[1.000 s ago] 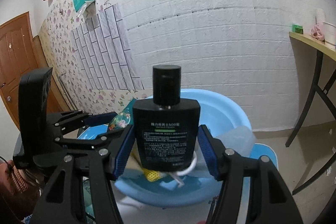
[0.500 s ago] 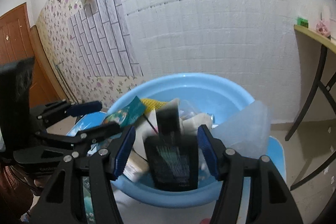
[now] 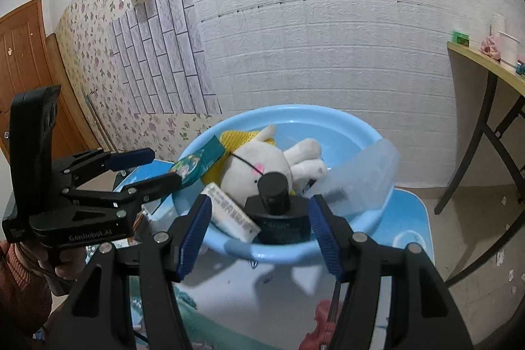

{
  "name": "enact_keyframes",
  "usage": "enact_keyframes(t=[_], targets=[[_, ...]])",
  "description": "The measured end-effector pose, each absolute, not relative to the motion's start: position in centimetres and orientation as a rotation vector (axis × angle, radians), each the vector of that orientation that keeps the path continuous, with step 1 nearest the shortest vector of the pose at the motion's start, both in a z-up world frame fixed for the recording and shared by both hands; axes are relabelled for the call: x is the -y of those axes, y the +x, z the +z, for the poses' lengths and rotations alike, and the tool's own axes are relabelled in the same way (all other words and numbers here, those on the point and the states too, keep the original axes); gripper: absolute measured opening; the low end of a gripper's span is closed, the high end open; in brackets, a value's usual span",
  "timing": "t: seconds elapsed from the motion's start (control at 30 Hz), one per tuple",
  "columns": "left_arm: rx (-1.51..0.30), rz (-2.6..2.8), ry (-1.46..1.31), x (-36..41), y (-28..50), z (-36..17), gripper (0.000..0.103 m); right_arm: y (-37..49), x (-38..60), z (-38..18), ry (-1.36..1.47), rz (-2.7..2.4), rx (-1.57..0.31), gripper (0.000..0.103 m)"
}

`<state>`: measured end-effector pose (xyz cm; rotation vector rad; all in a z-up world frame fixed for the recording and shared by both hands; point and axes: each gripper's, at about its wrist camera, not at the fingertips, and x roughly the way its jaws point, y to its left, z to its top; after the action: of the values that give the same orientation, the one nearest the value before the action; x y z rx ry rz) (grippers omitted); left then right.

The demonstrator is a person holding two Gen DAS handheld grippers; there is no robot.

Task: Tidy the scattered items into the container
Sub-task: 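Open both tools to drop the green packet and black bottle into the basin, then grasp the grey snack bag with the left tool while the right tool grasps the cotton-swab bag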

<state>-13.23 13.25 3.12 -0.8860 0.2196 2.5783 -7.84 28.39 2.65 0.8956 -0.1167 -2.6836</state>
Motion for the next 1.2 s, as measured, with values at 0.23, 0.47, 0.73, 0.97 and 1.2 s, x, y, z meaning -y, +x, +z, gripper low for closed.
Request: enact_keyframes(t=[0.23, 0.47, 0.73, 0.97, 1.2], targets=[[-0.204, 2.613, -0.88, -11.1, -10.9, 3.1, 0.069, -6.2, -27.8, 2.6, 0.89, -2.674, 0.115, 0.061], [-0.182, 2.651, -0.979, -7.8, -9.2, 0.8, 0.069, -4.7, -26.8, 1.6, 0.912, -2.644, 0.095, 0.061], [-0.139, 2.677, -1.057, -4.4, -8.3, -1.0, 0.077, -3.9, -24.4, -0.3, 0.985, -2.576, 0.086, 0.061], [-0.086, 2.68, -1.118, -2.6, -8.5, -2.3, 0.077, -3.8, -22.1, -1.3, 1.028, -2.532, 0.028, 0.061], [-0.096, 2.613, -1.161, -3.0, -9.2, -4.0, 0.077, -4.9, -20.6, -2.8, 1.094, -2.515, 0.0, 0.061]])
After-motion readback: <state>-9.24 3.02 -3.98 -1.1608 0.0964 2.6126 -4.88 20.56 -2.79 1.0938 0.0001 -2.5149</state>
